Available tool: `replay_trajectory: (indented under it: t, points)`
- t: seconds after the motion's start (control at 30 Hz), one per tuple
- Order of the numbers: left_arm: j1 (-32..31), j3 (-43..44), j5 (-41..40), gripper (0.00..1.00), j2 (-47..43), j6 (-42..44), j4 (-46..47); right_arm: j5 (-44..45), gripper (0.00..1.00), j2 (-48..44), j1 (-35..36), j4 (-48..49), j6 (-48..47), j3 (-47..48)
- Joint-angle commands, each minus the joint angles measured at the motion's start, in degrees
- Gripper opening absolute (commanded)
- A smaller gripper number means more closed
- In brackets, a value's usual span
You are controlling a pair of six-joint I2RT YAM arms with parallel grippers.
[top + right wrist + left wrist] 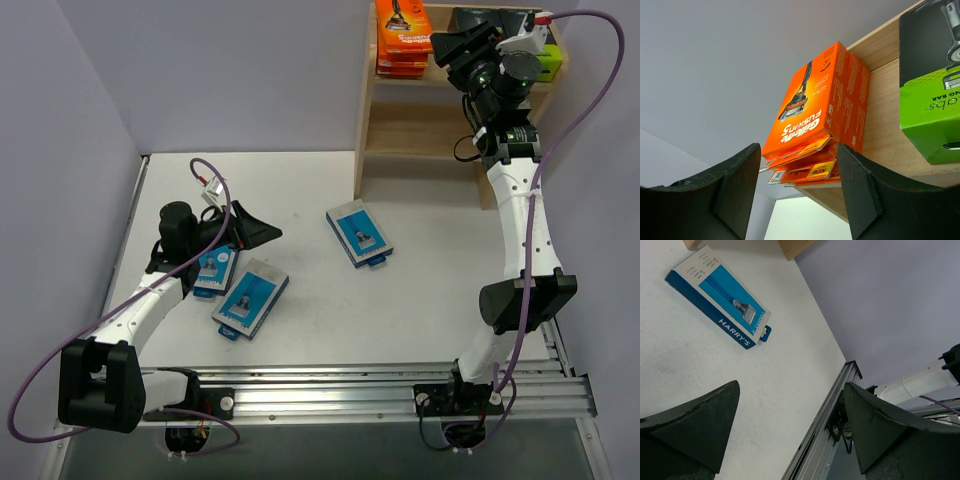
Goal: Place and organize the shaving razors onto the shelf
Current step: Place the shaving razor onto shelf
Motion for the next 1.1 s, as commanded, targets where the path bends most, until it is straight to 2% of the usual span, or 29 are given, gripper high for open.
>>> replay_trajectory:
  t: [0.0, 1.07]
  points:
    - [-0.2, 0.6, 1.2, 0.94, 0.1, 0.0, 3.1, 0.2, 0.58, -2.2, -0.4, 4.1, -0.7, 0.0]
    - [-0.1, 0.2, 2.0, 0.94, 1.8, -1.7, 5.2, -1.3, 0.58, 4.8, -0.2, 7.0, -0.2, 4.1]
